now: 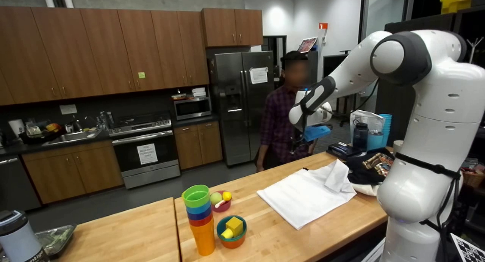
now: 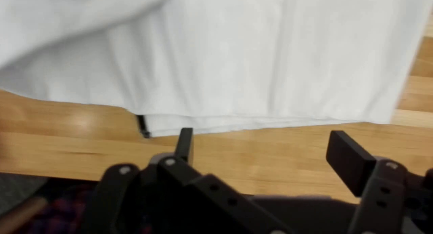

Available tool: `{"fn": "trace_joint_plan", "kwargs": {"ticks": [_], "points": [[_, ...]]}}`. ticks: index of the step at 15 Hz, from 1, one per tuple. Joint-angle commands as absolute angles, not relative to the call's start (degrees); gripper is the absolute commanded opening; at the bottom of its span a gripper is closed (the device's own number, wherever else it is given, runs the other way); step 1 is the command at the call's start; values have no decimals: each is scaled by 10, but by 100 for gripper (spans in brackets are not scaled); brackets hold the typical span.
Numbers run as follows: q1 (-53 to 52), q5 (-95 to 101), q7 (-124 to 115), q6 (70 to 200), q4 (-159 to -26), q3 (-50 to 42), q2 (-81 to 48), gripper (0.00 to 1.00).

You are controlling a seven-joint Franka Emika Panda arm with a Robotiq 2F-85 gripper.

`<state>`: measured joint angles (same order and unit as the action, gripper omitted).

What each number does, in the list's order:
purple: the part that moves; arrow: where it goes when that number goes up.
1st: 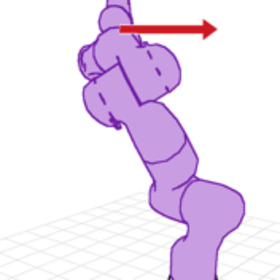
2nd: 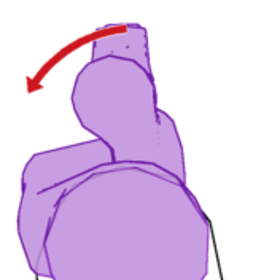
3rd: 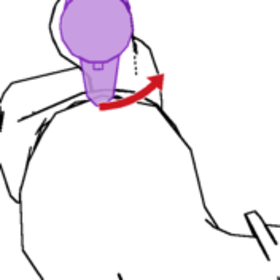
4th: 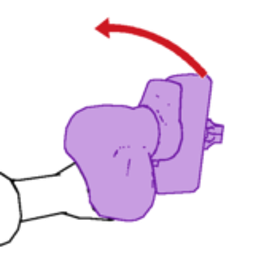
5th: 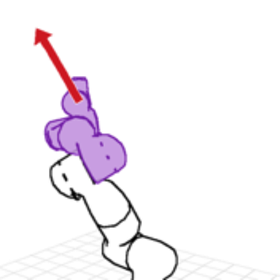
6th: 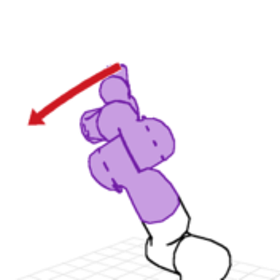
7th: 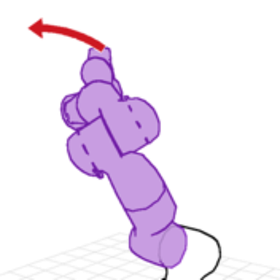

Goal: Fold the white cloth on the table

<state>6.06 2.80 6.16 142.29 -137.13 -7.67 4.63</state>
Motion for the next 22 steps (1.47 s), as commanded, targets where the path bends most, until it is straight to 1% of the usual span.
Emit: {"fn": "trace_joint_plan", "kwargs": {"ticks": [1, 4, 5, 6, 9, 16, 18, 22], "points": [[12, -26, 109, 1357, -1355, -33, 48, 100], [-23, -2, 106, 1309, -1336, 8, 33, 100], [-30, 30, 66, 1294, -1321, 23, 20, 100], [-21, 1, 84, 1322, -1350, 10, 43, 100], [-33, 21, 67, 1308, -1336, 28, 28, 100], [-29, 22, 68, 1306, -1330, 25, 20, 100], [-36, 4, 55, 1306, -1328, 33, 3, 100], [-63, 53, -34, 1329, -1332, 63, -46, 100]]}}
